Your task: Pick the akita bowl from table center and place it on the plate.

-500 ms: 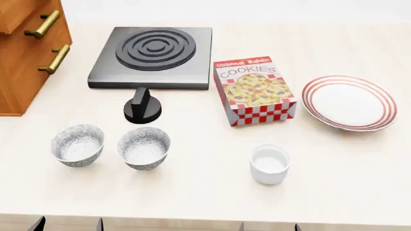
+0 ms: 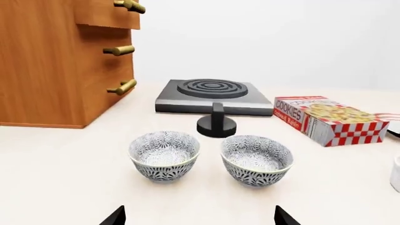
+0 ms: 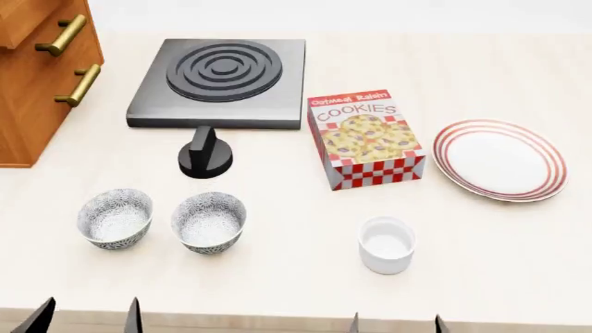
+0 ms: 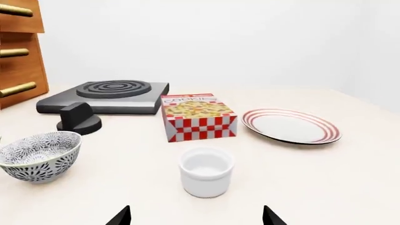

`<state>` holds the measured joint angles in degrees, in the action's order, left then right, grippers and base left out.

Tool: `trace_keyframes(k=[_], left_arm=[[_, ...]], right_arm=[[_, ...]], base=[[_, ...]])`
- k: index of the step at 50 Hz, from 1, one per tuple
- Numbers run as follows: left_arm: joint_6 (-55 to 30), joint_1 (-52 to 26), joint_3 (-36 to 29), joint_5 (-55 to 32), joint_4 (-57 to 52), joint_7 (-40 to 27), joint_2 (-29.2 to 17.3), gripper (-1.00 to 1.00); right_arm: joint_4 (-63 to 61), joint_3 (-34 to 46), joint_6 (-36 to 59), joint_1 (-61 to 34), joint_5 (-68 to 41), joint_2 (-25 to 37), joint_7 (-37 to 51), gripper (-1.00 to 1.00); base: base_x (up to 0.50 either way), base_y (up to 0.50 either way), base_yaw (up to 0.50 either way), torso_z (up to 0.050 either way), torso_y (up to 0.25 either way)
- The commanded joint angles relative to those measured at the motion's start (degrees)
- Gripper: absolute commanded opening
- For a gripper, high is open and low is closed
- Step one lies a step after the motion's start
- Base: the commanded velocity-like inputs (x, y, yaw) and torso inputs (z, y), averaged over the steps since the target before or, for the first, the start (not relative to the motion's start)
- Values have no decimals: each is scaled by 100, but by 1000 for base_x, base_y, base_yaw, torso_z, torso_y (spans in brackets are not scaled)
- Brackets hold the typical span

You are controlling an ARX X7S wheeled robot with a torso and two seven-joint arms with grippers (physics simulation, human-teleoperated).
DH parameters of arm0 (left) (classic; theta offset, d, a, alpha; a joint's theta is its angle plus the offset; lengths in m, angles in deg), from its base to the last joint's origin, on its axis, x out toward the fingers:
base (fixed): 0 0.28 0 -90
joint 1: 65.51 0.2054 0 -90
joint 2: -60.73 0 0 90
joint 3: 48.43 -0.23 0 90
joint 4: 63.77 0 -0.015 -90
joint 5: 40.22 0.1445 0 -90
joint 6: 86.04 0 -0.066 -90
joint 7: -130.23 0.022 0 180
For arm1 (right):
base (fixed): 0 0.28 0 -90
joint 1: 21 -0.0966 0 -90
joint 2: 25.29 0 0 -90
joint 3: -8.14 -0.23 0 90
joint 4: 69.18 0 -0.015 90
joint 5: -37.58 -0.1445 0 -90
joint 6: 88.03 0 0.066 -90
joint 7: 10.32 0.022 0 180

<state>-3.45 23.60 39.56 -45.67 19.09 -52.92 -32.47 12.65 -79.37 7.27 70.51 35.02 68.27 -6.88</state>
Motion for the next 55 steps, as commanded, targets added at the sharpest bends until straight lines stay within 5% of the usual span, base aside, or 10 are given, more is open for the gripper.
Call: trace_keyframes(k=[1, 13, 55], left_arm=[[-1263, -362, -2, -324, -1062, -233, -202, 100], [-1809, -937, 68, -449, -1491, -411, -371, 100], [-1556, -812, 199, -722, -1440, -629, -560, 100]], right_arm=[[-1428, -347, 690, 269, -196, 254, 365, 100], [-2791, -924, 1743, 9, -421, 516, 729, 100], [-2824, -1010, 1153, 366, -570, 617, 955, 100]], base=[[0, 0, 0, 0, 0], [0, 0, 0, 0, 0], [301, 0, 0, 0, 0]])
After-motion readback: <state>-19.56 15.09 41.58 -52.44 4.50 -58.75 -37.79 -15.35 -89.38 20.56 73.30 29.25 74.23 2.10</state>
